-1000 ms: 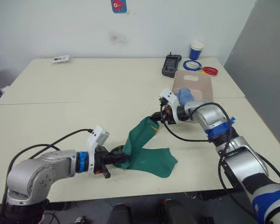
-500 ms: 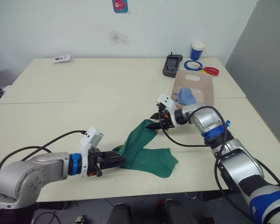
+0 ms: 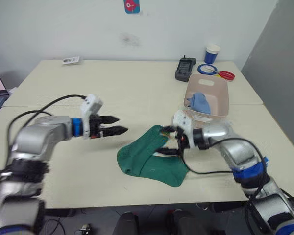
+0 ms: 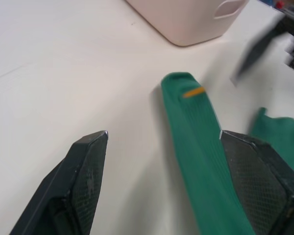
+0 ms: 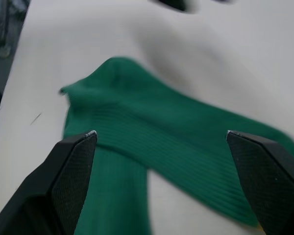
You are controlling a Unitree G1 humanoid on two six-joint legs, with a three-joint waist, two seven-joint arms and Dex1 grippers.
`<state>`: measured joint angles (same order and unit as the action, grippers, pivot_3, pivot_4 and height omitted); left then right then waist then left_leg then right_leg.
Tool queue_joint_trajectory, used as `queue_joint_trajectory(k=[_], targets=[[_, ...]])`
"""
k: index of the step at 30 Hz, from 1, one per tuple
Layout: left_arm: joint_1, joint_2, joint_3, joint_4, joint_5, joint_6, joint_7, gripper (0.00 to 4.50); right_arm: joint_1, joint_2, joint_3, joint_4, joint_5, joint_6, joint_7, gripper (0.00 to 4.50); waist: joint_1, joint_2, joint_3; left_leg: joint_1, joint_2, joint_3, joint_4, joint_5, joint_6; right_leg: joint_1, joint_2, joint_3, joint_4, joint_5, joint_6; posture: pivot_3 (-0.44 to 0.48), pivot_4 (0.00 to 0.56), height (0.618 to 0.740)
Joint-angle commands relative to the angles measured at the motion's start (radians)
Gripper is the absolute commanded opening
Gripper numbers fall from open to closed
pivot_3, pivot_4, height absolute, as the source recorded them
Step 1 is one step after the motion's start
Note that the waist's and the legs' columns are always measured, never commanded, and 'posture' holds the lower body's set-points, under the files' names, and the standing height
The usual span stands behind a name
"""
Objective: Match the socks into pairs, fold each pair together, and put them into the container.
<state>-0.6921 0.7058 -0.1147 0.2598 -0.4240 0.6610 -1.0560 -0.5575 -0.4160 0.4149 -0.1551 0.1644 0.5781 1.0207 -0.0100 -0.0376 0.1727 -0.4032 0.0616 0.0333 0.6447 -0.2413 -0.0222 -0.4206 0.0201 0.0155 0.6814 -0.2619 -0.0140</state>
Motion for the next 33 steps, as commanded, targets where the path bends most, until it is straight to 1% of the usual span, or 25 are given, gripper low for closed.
queue_joint_trajectory(k=[1, 3, 6, 11, 14, 15, 16, 17, 22, 23, 24, 27, 33], targets=[[-0.106, -0.1, -0.052, 0.176, 0.095, -0.135, -0.002, 3.8, -0.001, 0.015, 0.081, -0.001, -0.086, -0.147, -0.021, 4.5, -0.008, 0.0, 0.0, 0.0, 0.0, 0.0, 0.0, 0.0, 0.0, 0.0, 0.0, 0.001, 0.0, 0.0, 0.0, 0.0, 0.15, 0.74], [-0.151, -0.16, -0.079, 0.268, 0.133, -0.186, -0.021, 3.8, -0.012, 0.032, 0.137, 0.06, -0.152, -0.242, -0.037, 4.5, -0.016, 0.0, 0.0, 0.0, 0.001, -0.001, 0.001, 0.0, 0.0, 0.0, 0.001, 0.0, 0.0, 0.0, 0.0, 0.0, 0.15, 0.74], [-0.204, -0.232, -0.097, 0.385, 0.187, -0.246, -0.018, 3.8, -0.044, 0.084, 0.172, 0.155, -0.213, -0.348, -0.071, 4.5, -0.022, 0.0, 0.0, 0.001, 0.001, -0.002, 0.0, 0.0, 0.0, 0.0, 0.003, 0.0, 0.001, 0.0, 0.0, 0.0, 0.15, 0.74], [-0.258, -0.293, -0.101, 0.509, 0.254, -0.297, -0.019, 3.8, -0.081, 0.149, 0.206, 0.259, -0.281, -0.454, -0.086, 4.5, -0.023, 0.0, 0.0, 0.001, 0.002, -0.002, 0.0, 0.0, 0.0, 0.0, 0.004, 0.0, 0.002, 0.0, 0.0, 0.0, 0.15, 0.74], [-0.276, -0.311, -0.094, 0.563, 0.285, -0.326, -0.012, 3.22, -0.089, 0.179, 0.202, 0.308, -0.3, -0.493, -0.098, 4.5, -0.02, 0.0, 0.0, 0.001, 0.002, -0.002, 0.0, 0.0, 0.0, 0.0, 0.004, 0.0, 0.002, 0.0, 0.0, 0.0, 0.15, 0.74], [-0.278, -0.314, -0.091, 0.572, 0.291, -0.332, -0.016, 2.85, -0.088, 0.188, 0.195, 0.314, -0.296, -0.501, -0.095, 4.12, -0.02, 0.0, 0.0, 0.001, 0.002, -0.002, 0.0, 0.0, 0.0, 0.0, 0.003, 0.0, 0.001, 0.0, 0.0, 0.0, 0.15, 0.74], [-0.28, -0.317, -0.088, 0.579, 0.296, -0.335, -0.019, 2.52, -0.087, 0.191, 0.191, 0.314, -0.293, -0.508, -0.089, 3.89, -0.02, 0.0, 0.0, 0.001, 0.002, -0.002, 0.0, 0.0, 0.0, 0.0, 0.003, 0.0, 0.001, 0.0, 0.0, 0.0, 0.15, 0.74], [-0.281, -0.319, -0.084, 0.582, 0.299, -0.336, -0.022, 2.2, -0.083, 0.193, 0.185, 0.308, -0.285, -0.511, -0.078, 3.56, -0.02, 0.0, 0.0, 0.001, 0.002, -0.002, 0.0, 0.0, 0.0, 0.0, 0.003, 0.0, 0.001, 0.0, 0.0, 0.0, 0.15, 0.74], [-0.265, -0.32, -0.071, 0.579, 0.307, -0.334, -0.029, 0.51, -0.074, 0.191, 0.172, 0.3, -0.27, -0.518, -0.048, 1.73, -0.02, 0.0, 0.0, 0.001, 0.002, -0.002, 0.0, 0.0, 0.0, 0.0, 0.003, 0.0, 0.002, 0.0, 0.0, 0.0, 0.15, 0.74], [-0.261, -0.32, -0.069, 0.577, 0.308, -0.332, -0.03, 0.15, -0.074, 0.19, 0.17, 0.304, -0.27, -0.521, -0.046, 1.28, -0.02, 0.0, 0.0, 0.001, 0.002, -0.002, 0.0, 0.0, 0.0, 0.0, 0.003, 0.0, 0.002, 0.0, 0.0, 0.0, 0.15, 0.74], [-0.259, -0.32, -0.066, 0.575, 0.309, -0.331, -0.029, 0.0, -0.075, 0.189, 0.168, 0.307, -0.27, -0.523, -0.045, 1.03, -0.021, 0.0, 0.0, 0.001, 0.002, -0.002, 0.0, 0.0, 0.0, 0.0, 0.003, 0.0, 0.002, 0.0, 0.0, 0.0, 0.15, 0.74], [-0.252, -0.318, -0.053, 0.567, 0.307, -0.326, -0.027, 0.0, -0.075, 0.186, 0.158, 0.308, -0.261, -0.53, -0.038, 0.03, -0.021, 0.0, 0.0, 0.001, 0.002, -0.002, 0.0, 0.0, 0.0, 0.0, 0.003, -0.001, 0.003, 0.0, 0.0, 0.0, 0.15, 0.74], [-0.241, -0.301, -0.017, 0.554, 0.299, -0.317, -0.014, 0.0, -0.062, 0.157, 0.137, 0.269, -0.219, -0.544, 0.013, 0.03, -0.021, 0.0, 0.0, 0.001, 0.002, -0.002, 0.001, 0.0, 0.0, 0.0, 0.003, -0.001, 0.003, 0.0, 0.0, 0.0, 0.15, 0.74]])
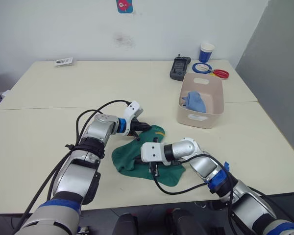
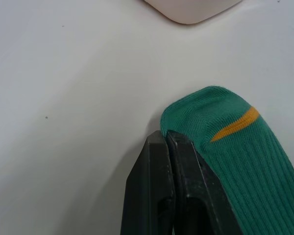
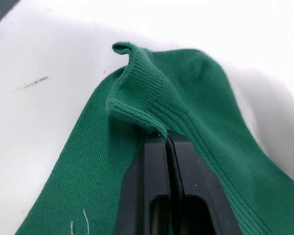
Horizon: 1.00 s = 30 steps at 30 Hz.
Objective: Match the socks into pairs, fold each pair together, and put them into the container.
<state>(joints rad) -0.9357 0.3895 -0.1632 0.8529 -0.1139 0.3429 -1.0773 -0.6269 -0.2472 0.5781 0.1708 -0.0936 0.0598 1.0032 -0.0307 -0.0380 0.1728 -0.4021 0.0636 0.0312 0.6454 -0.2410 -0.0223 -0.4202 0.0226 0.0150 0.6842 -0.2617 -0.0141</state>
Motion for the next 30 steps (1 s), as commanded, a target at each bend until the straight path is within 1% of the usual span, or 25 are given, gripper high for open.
queue_joint_trajectory(k=[1, 3, 5, 8, 13, 14, 16, 18, 20, 23, 24, 25, 27, 30], targets=[[0.006, 0.019, 0.04, -0.046, -0.014, 0.005, 0.008, 0.0, 0.011, -0.018, -0.031, -0.07, 0.044, -0.025, 0.038, 0.03, 0.001, 0.0, 0.0, 0.0, 0.0, 0.0, 0.0, 0.0, 0.0, 0.0, 0.0, 0.0, 0.0, 0.0, 0.0, 0.0, 0.15, 0.74], [0.016, 0.025, 0.058, -0.066, -0.022, 0.023, 0.011, 0.0, 0.018, -0.034, -0.039, -0.09, 0.048, -0.039, 0.046, 0.03, 0.0, 0.0, 0.0, 0.0, 0.0, 0.0, 0.0, 0.0, 0.0, 0.0, 0.0, 0.0, 0.0, 0.0, 0.0, 0.0, 0.15, 0.74], [0.051, 0.048, 0.072, -0.134, -0.037, 0.054, -0.008, 0.0, 0.024, -0.07, -0.04, -0.117, 0.052, -0.069, 0.073, 0.03, -0.001, 0.0, 0.0, 0.0, 0.0, 0.0, 0.0, 0.0, 0.0, 0.0, 0.0, 0.0, 0.0, 0.0, 0.0, 0.0, 0.15, 0.74], [0.12, 0.096, 0.1, -0.271, -0.056, 0.137, 0.001, 0.0, 0.026, -0.121, -0.068, -0.137, 0.072, -0.11, 0.094, 0.03, -0.002, 0.0, 0.0, 0.0, 0.0, 0.0, 0.0, 0.0, 0.0, 0.0, 0.0, 0.0, 0.0, 0.0, 0.0, 0.0, 0.15, 0.74], [0.275, 0.196, 0.179, -0.574, -0.132, 0.324, 0.038, 0.0, 0.027, -0.198, -0.145, -0.135, 0.138, -0.19, 0.15, 0.03, -0.001, 0.0, 0.0, 0.001, 0.001, 0.0, 0.0, 0.0, 0.0, 0.0, -0.001, 0.0, 0.003, 0.0, 0.0, 0.0, 0.15, 0.74], [0.316, 0.211, 0.214, -0.667, -0.169, 0.401, 0.06, 0.0, 0.024, -0.219, -0.153, -0.119, 0.145, -0.221, 0.176, 0.03, -0.001, 0.0, 0.0, 0.002, 0.001, 0.0, 0.0, 0.0, 0.0, 0.0, -0.004, 0.0, 0.004, 0.0, 0.0, 0.0, 0.15, 0.74], [0.385, 0.228, 0.256, -0.815, -0.225, 0.509, 0.095, 0.0, 0.019, -0.244, -0.16, -0.095, 0.161, -0.253, 0.215, 0.03, -0.001, 0.0, 0.0, 0.002, 0.0, 0.0, 0.0, 0.0, -0.001, 0.0, -0.005, 0.0, 0.004, 0.0, 0.0, 0.0, 0.15, 0.74], [0.473, 0.239, 0.272, -0.966, -0.266, 0.586, 0.126, 0.0, 0.011, -0.251, -0.162, -0.075, 0.184, -0.256, 0.25, 0.03, -0.001, 0.0, 0.0, 0.002, 0.0, 0.0, 0.0, 0.0, -0.001, 0.001, -0.006, 0.0, 0.004, 0.0, 0.0, 0.0, 0.15, 0.74], [0.532, 0.245, 0.281, -1.058, -0.292, 0.624, 0.152, 0.0, 0.005, -0.252, -0.16, -0.062, 0.195, -0.262, 0.274, 0.03, -0.001, 0.0, 0.0, 0.003, 0.0, -0.001, 0.0, 0.0, -0.001, 0.001, -0.006, 0.001, 0.004, 0.0, 0.0, 0.0, 0.15, 0.74], [0.607, 0.205, 0.312, -1.119, -0.302, 0.626, 0.242, 0.0, 0.004, -0.234, -0.16, -0.04, 0.211, -0.247, 0.293, 0.03, 0.0, 0.0, 0.0, 0.004, 0.0, -0.002, 0.0, 0.0, -0.001, 0.001, -0.006, 0.001, 0.005, 0.0, 0.0, 0.0, 0.15, 0.74], [0.627, 0.197, 0.309, -1.123, -0.296, 0.593, 0.254, 0.0, 0.007, -0.231, -0.157, -0.037, 0.216, -0.236, 0.301, 0.03, -0.001, 0.0, 0.0, 0.004, 0.0, -0.002, 0.0, 0.0, -0.001, 0.001, -0.006, 0.0, 0.005, 0.0, 0.0, 0.0, 0.15, 0.74], [0.64, 0.187, 0.309, -1.121, -0.29, 0.572, 0.273, 0.19, 0.014, -0.232, -0.162, -0.046, 0.224, -0.222, 0.303, 0.45, 0.0, 0.0, 0.0, 0.004, 0.0, -0.002, 0.0, 0.0, -0.001, 0.001, -0.006, 0.0, 0.005, 0.0, 0.0, 0.0, 0.15, 0.74], [0.655, 0.18, 0.313, -1.12, -0.297, 0.556, 0.29, 0.58, 0.035, -0.25, -0.174, -0.078, 0.237, -0.195, 0.31, 0.97, 0.001, 0.0, 0.0, 0.004, 0.0, -0.002, 0.0, 0.0, -0.001, 0.001, -0.006, 0.0, 0.005, 0.0, 0.0, 0.0, 0.15, 0.74], [0.65, 0.214, 0.322, -1.096, -0.307, 0.538, 0.276, 1.55, 0.091, -0.312, -0.221, -0.146, 0.255, -0.134, 0.299, 2.04, 0.004, 0.0, 0.0, 0.003, 0.0, -0.002, 0.0, 0.0, -0.001, 0.001, -0.006, 0.0, 0.004, 0.0, 0.0, 0.0, 0.15, 0.74]])
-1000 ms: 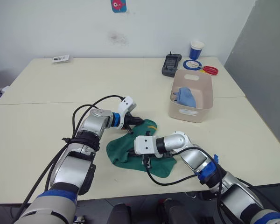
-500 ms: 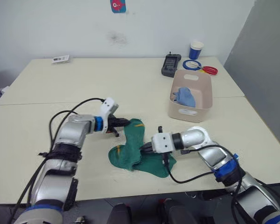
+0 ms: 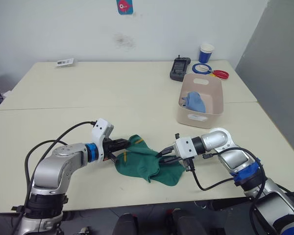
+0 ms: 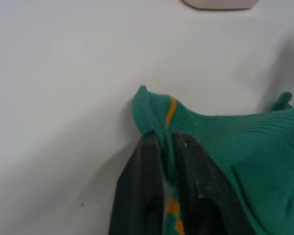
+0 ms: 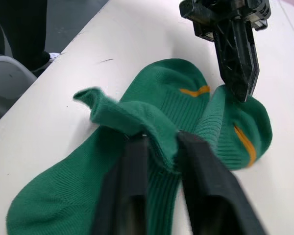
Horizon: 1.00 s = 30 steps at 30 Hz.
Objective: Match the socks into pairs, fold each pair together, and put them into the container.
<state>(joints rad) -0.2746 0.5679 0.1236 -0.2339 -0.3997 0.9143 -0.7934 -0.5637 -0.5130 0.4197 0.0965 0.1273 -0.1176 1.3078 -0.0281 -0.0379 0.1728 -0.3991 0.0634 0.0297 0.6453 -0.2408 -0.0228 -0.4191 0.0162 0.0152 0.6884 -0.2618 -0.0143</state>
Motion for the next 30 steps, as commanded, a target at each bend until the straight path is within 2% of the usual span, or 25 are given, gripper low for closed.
queue_joint_trajectory(k=[1, 4, 5, 11, 14, 19, 22, 25, 26, 30], targets=[[-0.019, 0.053, 0.037, 0.003, -0.023, -0.043, -0.023, 1.96, 0.053, -0.066, -0.085, -0.1, 0.043, 0.079, -0.026, 2.48, 0.002, 0.0, 0.0, 0.0, 0.0, 0.0, 0.0, 0.0, 0.0, 0.0, 0.0, 0.0, 0.0, 0.0, 0.0, 0.0, 0.15, 0.74], [-0.071, 0.1, 0.034, 0.063, -0.047, -0.065, -0.077, 2.93, 0.137, -0.12, -0.159, -0.227, 0.114, 0.277, -0.085, 3.48, 0.003, 0.0, 0.0, 0.0, -0.001, 0.0, 0.0, 0.0, 0.0, 0.0, -0.001, 0.0, 0.0, 0.0, 0.0, 0.0, 0.15, 0.74], [-0.096, 0.113, 0.03, 0.092, -0.055, -0.074, -0.1, 3.17, 0.17, -0.137, -0.183, -0.284, 0.148, 0.359, -0.106, 3.48, 0.004, 0.0, 0.0, 0.0, -0.001, 0.001, 0.0, 0.0, 0.0, 0.0, -0.001, 0.0, -0.001, 0.0, 0.0, 0.0, 0.15, 0.74], [-0.274, 0.134, -0.123, 0.331, 0.043, -0.269, -0.233, 3.17, 0.31, -0.164, -0.278, -0.581, 0.386, 0.903, -0.301, 3.48, 0.002, 0.0, 0.0, 0.0, -0.001, 0.002, 0.0, 0.0, 0.0, 0.0, 0.0, -0.001, -0.001, 0.0, 0.0, 0.0, 0.15, 0.74], [-0.374, 0.088, -0.218, 0.465, 0.09, -0.336, -0.295, 3.17, 0.313, -0.081, -0.3, -0.641, 0.487, 1.126, -0.444, 3.48, -0.002, 0.0, 0.0, 0.0, -0.001, 0.002, 0.0, 0.0, 0.0, 0.0, 0.0, 0.0, 0.0, 0.0, 0.0, 0.0, 0.15, 0.74], [-0.451, 0.058, -0.33, 0.644, 0.209, -0.475, -0.338, 3.17, 0.291, 0.018, -0.295, -0.653, 0.543, 1.292, -0.586, 3.48, -0.005, 0.0, 0.0, -0.001, -0.001, 0.002, 0.0, 0.0, 0.0, -0.001, 0.004, 0.0, -0.001, 0.0, 0.0, 0.0, 0.15, 0.74], [-0.468, 0.048, -0.34, 0.677, 0.218, -0.478, -0.363, 3.17, 0.272, 0.051, -0.269, -0.607, 0.534, 1.333, -0.632, 3.48, -0.003, 0.0, 0.0, -0.001, 0.0, 0.001, 0.0, 0.0, 0.0, -0.001, 0.006, 0.0, -0.001, 0.0, 0.0, 0.0, 0.15, 0.74], [-0.47, 0.043, -0.337, 0.682, 0.224, -0.465, -0.378, 2.59, 0.267, 0.061, -0.239, -0.568, 0.516, 1.34, -0.658, 3.48, -0.002, -0.001, 0.0, -0.002, -0.001, 0.002, 0.0, 0.0, 0.0, -0.001, 0.005, 0.0, -0.001, 0.0, 0.0, 0.0, 0.15, 0.74], [-0.469, 0.043, -0.336, 0.681, 0.225, -0.464, -0.386, 2.28, 0.267, 0.063, -0.233, -0.56, 0.514, 1.338, -0.664, 3.48, -0.002, -0.001, 0.0, -0.002, -0.001, 0.002, 0.0, 0.0, 0.0, -0.001, 0.005, 0.0, -0.001, 0.0, 0.0, 0.0, 0.15, 0.74], [-0.456, 0.047, -0.331, 0.662, 0.226, -0.449, -0.399, 1.04, 0.264, 0.062, -0.223, -0.542, 0.523, 1.334, -0.673, 2.58, -0.001, -0.001, 0.0, -0.002, 0.0, 0.002, 0.0, 0.0, 0.0, -0.001, 0.006, 0.0, -0.002, 0.0, 0.0, 0.0, 0.15, 0.74]])
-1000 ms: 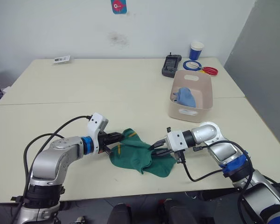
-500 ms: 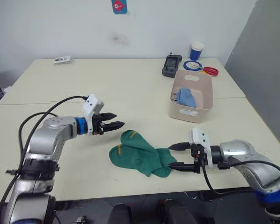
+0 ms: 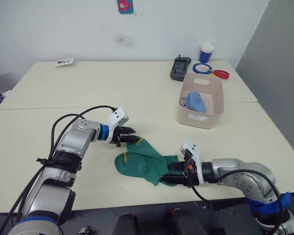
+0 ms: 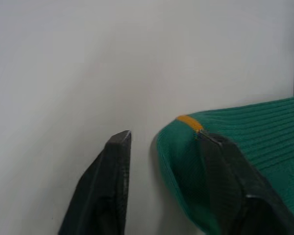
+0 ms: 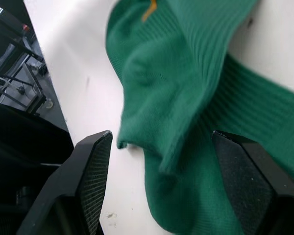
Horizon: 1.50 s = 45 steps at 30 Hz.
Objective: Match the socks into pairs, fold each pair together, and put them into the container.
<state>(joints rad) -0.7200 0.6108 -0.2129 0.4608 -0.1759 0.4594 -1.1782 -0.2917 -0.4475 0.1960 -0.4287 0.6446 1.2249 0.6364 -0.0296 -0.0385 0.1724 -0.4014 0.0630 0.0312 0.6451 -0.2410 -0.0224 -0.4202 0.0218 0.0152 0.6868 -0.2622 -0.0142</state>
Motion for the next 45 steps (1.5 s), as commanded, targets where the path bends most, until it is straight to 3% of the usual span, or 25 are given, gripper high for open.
queue_joint_trajectory(k=[1, 3, 7, 8, 15, 19, 23, 32, 36, 40, 45], targets=[[-0.006, 0.006, 0.008, -0.04, 0.0, 0.013, -0.016, 0.69, -0.003, -0.008, 0.001, -0.025, 0.011, -0.009, -0.001, 2.22, 0.0, 0.0, 0.0, 0.0, 0.0, 0.0, 0.0, 0.0, 0.0, 0.0, 0.0, 0.0, 0.0, 0.0, 0.0, 0.0, 0.15, 0.74], [0.005, 0.009, 0.016, -0.055, -0.003, 0.02, -0.014, 0.05, 0.004, -0.013, -0.002, -0.039, 0.021, -0.011, 0.0, 1.52, 0.0, 0.0, 0.0, 0.0, 0.0, 0.0, 0.0, 0.0, 0.0, 0.0, 0.0, 0.0, 0.0, 0.0, 0.0, 0.0, 0.15, 0.74], [0.026, 0.011, 0.051, -0.086, -0.02, 0.038, 0.011, 0.0, -0.001, -0.033, -0.014, -0.043, 0.028, -0.023, 0.016, 0.16, -0.001, 0.0, 0.0, 0.0, 0.0, 0.0, 0.0, 0.0, 0.0, 0.0, 0.0, 0.0, 0.0, 0.0, 0.0, 0.0, 0.15, 0.74], [0.03, 0.015, 0.061, -0.095, -0.025, 0.042, 0.015, 0.0, -0.002, -0.041, -0.02, -0.044, 0.031, -0.024, 0.021, 0.03, -0.001, 0.0, 0.0, 0.0, 0.0, 0.0, 0.0, 0.0, 0.0, 0.0, 0.0, 0.0, 0.0, 0.0, 0.0, 0.0, 0.15, 0.74], [0.088, 0.064, 0.131, -0.206, -0.078, 0.096, 0.02, 0.0, -0.041, -0.128, -0.059, -0.075, 0.098, -0.017, 0.101, 0.03, -0.002, 0.0, 0.0, 0.0, 0.0, -0.001, 0.0, 0.0, 0.0, 0.0, 0.0, 0.0, 0.0, 0.0, 0.0, 0.0, 0.15, 0.74], [0.111, 0.047, 0.126, -0.193, -0.065, 0.041, 0.04, 0.0, -0.077, -0.147, -0.04, -0.054, 0.109, -0.02, 0.122, 0.03, -0.001, 0.0, 0.0, 0.001, 0.0, -0.001, 0.0, 0.0, 0.0, 0.001, 0.0, 0.0, 0.0, 0.0, 0.0, 0.0, 0.15, 0.74], [0.097, 0.017, 0.141, -0.202, -0.117, 0.122, 0.038, 0.8, -0.106, -0.137, -0.028, -0.042, 0.11, -0.005, 0.114, 0.0, 0.0, 0.0, 0.0, 0.0, 0.0, -0.001, 0.0, 0.0, 0.0, 0.0, 0.0, -0.001, -0.001, 0.0, 0.0, 0.0, 0.15, 0.74], [0.096, -0.018, 0.054, -0.167, -0.051, 0.093, 0.064, 3.73, -0.117, -0.127, -0.046, -0.066, 0.133, 0.043, 0.089, 0.0, 0.0, 0.0, 0.0, 0.0, 0.0, -0.001, 0.0, 0.0, 0.0, 0.0, 0.0, 0.0, -0.001, 0.0, 0.0, 0.0, 0.15, 0.74], [0.094, -0.023, 0.029, -0.143, -0.031, 0.078, 0.045, 3.56, -0.117, -0.127, -0.051, -0.08, 0.152, 0.056, 0.076, 0.0, 0.0, 0.0, 0.0, 0.0, 0.0, -0.001, 0.0, 0.0, 0.0, 0.0, 0.0, -0.001, -0.001, 0.0, 0.0, 0.0, 0.15, 0.74], [0.079, -0.032, 0.053, -0.134, -0.044, 0.069, 0.046, 2.52, -0.115, -0.132, -0.052, -0.088, 0.16, 0.057, 0.072, 0.0, 0.0, 0.0, 0.0, 0.0, 0.0, -0.001, 0.0, 0.0, 0.0, 0.0, 0.0, 0.0, -0.001, 0.0, 0.0, 0.0, 0.15, 0.74], [0.078, -0.016, 0.108, -0.187, -0.103, 0.089, 0.028, 0.9, -0.113, -0.148, -0.048, -0.094, 0.164, 0.046, 0.085, 0.0, -0.001, 0.0, 0.0, 0.0, 0.0, -0.001, 0.0, 0.0, 0.0, 0.0, 0.0, 0.0, -0.001, 0.0, 0.0, 0.0, 0.15, 0.74]])
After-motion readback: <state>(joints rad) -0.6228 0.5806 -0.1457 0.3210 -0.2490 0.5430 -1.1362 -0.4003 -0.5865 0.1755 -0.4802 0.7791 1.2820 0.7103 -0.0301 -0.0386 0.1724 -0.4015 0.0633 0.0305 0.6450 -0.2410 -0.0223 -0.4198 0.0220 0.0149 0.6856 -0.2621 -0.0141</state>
